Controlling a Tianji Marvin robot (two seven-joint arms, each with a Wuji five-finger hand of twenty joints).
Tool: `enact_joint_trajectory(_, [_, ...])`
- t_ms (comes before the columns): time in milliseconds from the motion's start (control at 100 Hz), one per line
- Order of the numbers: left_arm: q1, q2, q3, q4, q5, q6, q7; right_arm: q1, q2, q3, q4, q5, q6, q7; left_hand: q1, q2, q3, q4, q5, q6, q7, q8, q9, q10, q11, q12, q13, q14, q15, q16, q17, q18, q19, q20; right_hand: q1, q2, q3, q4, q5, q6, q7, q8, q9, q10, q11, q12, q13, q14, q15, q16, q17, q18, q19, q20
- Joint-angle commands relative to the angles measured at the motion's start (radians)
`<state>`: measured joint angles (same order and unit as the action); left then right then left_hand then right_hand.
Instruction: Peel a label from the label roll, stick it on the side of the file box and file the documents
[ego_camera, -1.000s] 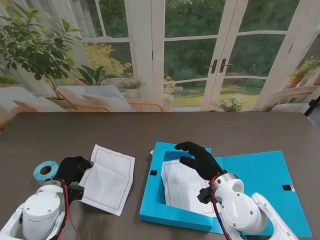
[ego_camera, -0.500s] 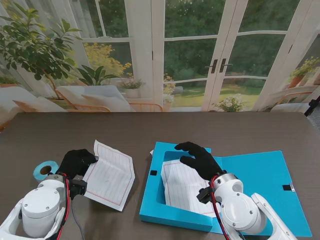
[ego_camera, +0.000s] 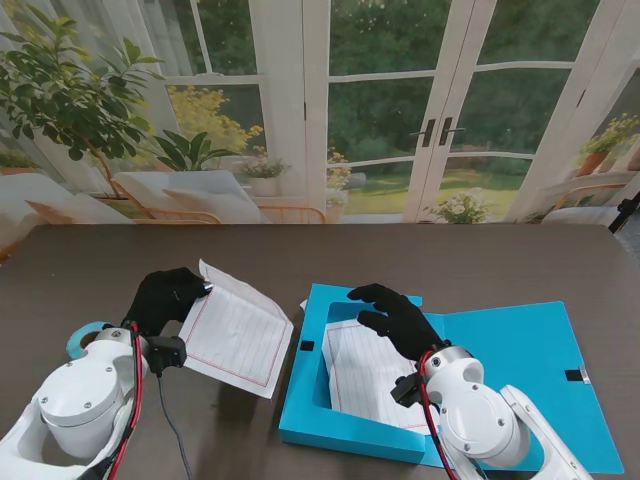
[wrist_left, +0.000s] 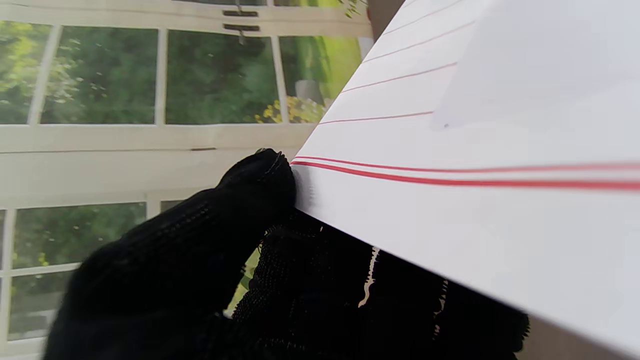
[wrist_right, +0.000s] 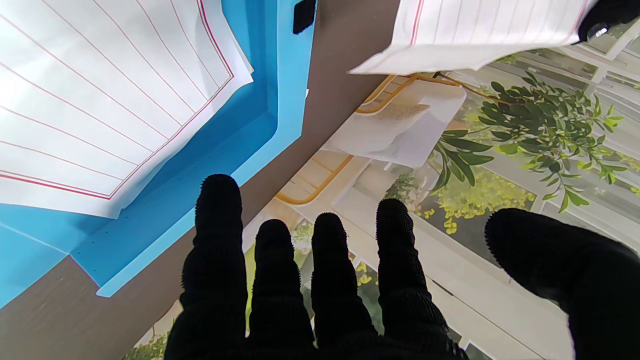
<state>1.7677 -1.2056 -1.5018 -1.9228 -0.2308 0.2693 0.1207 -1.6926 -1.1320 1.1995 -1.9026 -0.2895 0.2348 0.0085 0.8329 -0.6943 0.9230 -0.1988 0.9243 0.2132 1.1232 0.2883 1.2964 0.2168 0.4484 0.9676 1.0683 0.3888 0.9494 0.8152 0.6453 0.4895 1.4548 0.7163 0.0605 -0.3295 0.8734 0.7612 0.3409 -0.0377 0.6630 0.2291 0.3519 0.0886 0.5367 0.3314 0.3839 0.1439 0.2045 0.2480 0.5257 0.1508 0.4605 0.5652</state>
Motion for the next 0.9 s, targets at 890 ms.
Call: enact_joint_trajectory(890, [-0.128, -0.006, 0.131, -0.043, -0.188, -0.077, -0.066, 0.031, -0.025, -0.012, -0.010, 0.324, 0.136, 0.075, 0.051, -0.065, 0.052, 0.064, -0.031, -0.010, 0.073, 0.037, 0.033, -0.007, 0.015, 0.044, -0.012, 0.048, 0.045, 0.043, -0.048, 0.024, 0.055, 0.010, -0.297, 0.287, -0.154, -0.436, 0.061, 0.148, 0.057, 0.014, 0.030, 0.065, -0.004, -0.001, 0.031, 0.038, -0.052, 0.011, -0.526, -0.002, -0.032, 0.061])
